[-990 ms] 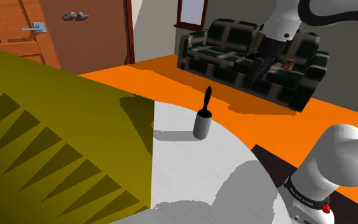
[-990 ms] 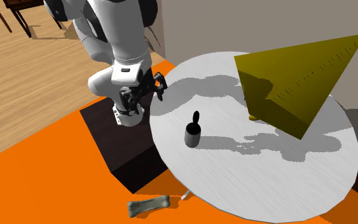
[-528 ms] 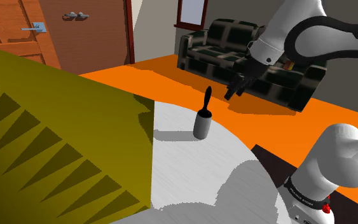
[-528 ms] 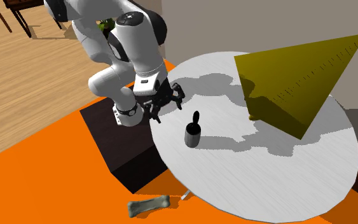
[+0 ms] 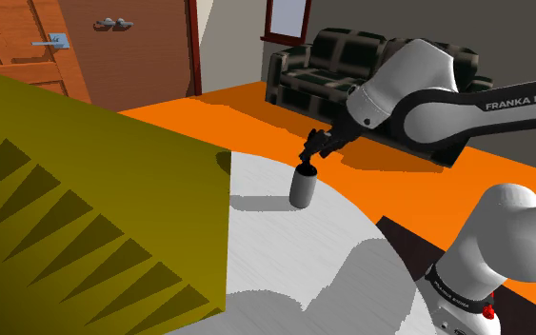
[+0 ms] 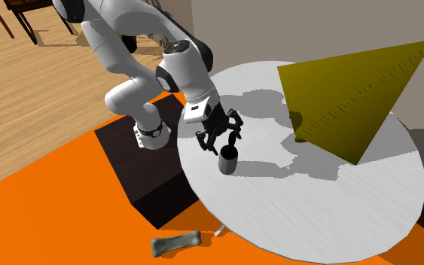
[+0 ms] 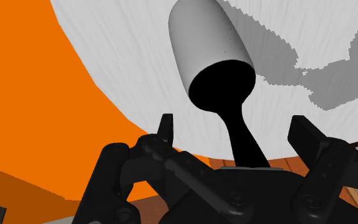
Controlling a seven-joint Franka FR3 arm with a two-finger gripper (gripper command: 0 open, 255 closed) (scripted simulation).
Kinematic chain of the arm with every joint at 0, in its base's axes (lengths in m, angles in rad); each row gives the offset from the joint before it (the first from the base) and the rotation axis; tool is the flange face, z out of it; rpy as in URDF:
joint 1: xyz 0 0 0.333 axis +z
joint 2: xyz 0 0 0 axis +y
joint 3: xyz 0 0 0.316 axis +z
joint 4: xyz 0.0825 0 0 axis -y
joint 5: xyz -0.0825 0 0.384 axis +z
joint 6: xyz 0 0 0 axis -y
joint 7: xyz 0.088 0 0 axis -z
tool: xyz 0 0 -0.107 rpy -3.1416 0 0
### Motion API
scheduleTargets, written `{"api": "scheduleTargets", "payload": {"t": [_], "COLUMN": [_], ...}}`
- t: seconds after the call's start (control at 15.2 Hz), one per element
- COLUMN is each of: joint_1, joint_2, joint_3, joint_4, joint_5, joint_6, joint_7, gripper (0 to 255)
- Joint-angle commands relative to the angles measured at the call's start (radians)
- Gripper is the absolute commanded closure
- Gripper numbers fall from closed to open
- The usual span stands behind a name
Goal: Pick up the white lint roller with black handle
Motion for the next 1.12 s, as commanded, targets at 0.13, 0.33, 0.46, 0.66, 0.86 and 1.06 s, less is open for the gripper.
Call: {"api": "scheduleTargets", "payload": {"t": [0.13,0.33,0.46,0.66,0.86,1.06], "joint_1": [0.012,0.02,0.022,0.022,0.022,0.022], "joint_2": [0.033,0.059,0.064,0.058,0.058,0.058], "joint_3": [0.011,0.013,0.013,0.014,0.014,0.014], "joint_4": [-0.043,-0.07,-0.075,-0.077,-0.076,-0.076], "joint_5": [0.018,0.028,0.03,0.03,0.03,0.03], "joint_6": [0.094,0.146,0.157,0.152,0.152,0.152], "joint_7": [0.001,-0.005,-0.006,-0.004,-0.004,-0.004], "gripper": [0,0,0,255,255,255]}}
